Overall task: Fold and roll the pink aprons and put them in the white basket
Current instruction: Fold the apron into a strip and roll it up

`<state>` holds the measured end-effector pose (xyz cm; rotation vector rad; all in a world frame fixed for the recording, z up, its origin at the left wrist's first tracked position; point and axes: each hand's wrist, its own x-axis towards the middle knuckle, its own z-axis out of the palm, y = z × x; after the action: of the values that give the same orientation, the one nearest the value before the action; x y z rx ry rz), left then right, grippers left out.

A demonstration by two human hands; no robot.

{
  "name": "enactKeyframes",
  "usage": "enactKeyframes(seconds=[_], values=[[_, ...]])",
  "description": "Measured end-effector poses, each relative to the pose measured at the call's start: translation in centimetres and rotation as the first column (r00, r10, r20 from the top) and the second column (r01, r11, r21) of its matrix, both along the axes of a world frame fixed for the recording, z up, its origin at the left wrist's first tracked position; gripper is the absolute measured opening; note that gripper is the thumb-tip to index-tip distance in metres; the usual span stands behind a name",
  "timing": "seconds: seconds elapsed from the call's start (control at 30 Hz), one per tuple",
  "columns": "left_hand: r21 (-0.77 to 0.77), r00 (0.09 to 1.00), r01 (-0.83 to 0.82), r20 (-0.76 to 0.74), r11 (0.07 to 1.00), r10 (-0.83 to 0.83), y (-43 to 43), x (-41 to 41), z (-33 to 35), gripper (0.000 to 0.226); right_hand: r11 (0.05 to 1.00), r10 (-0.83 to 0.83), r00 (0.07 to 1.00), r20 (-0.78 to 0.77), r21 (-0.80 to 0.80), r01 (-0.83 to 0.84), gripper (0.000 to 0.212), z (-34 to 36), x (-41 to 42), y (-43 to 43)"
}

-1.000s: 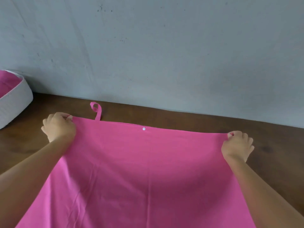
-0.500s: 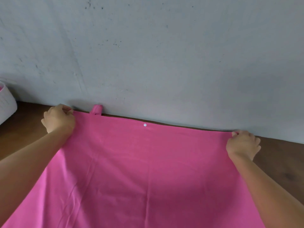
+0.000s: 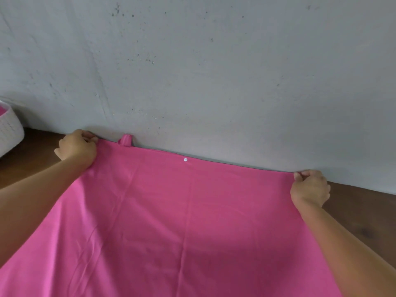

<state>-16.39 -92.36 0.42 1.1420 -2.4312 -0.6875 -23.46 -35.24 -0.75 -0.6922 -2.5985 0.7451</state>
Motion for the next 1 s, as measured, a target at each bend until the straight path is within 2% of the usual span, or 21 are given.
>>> enactKeyframes(seconds=[0.17, 0.27, 0.37, 0.47, 0.6, 0.67, 0.73, 0.83, 1.0], values=[[-0.177, 0.991, 0.131, 0.036, 0.975, -0.126, 3.7, 3.0, 0.4, 0.037, 0.964, 0.197, 0.980, 0.025, 0.178, -0.199, 0.035, 0.1, 2.4, -0.5], [-0.135, 0.974, 0.224, 0.072, 0.965, -0.216, 7.8, 6.1, 0.5, 0.045, 0.917, 0.286, 0.950, 0.124, 0.251, -0.309, 0.047, 0.0, 4.5, -0.6], [-0.106, 0.915, 0.400, 0.109, 0.910, -0.389, 12.0, 9.2, 0.6, 0.047, 0.870, 0.357, 0.900, 0.250, 0.262, -0.418, 0.059, 0.2, 6.3, -0.6], [-0.114, 0.805, 0.593, 0.110, 0.798, -0.583, 15.9, 12.1, 0.6, 0.053, 0.840, 0.370, 0.856, 0.360, 0.263, -0.474, 0.070, 0.7, 8.2, -0.5], [-0.159, 0.559, 0.829, 0.239, 0.536, -0.794, 19.8, 14.0, 0.1, 0.078, 0.823, 0.352, 0.824, 0.445, 0.272, -0.499, 0.079, 1.2, 11.5, -0.2], [-0.163, 0.460, 0.888, 0.329, 0.430, -0.825, 20.7, 14.3, -0.7, 0.086, 0.822, 0.342, 0.808, 0.479, 0.264, -0.505, 0.081, 1.4, 13.3, -0.1], [-0.166, 0.423, 0.906, 0.396, 0.389, -0.815, 21.0, 14.5, -1.4, 0.088, 0.823, 0.335, 0.796, 0.504, 0.256, -0.508, 0.082, 1.6, 15.3, 0.1], [-0.178, 0.438, 0.899, 0.407, 0.401, -0.802, 21.0, 14.6, -1.7, 0.080, 0.833, 0.316, 0.793, 0.522, 0.247, -0.494, 0.082, 1.8, 18.5, 0.6], [-0.184, 0.432, 0.902, 0.415, 0.391, -0.800, 20.8, 14.5, -1.4, 0.082, 0.853, 0.274, 0.802, 0.531, 0.250, -0.457, 0.078, 1.7, 24.6, 1.0]])
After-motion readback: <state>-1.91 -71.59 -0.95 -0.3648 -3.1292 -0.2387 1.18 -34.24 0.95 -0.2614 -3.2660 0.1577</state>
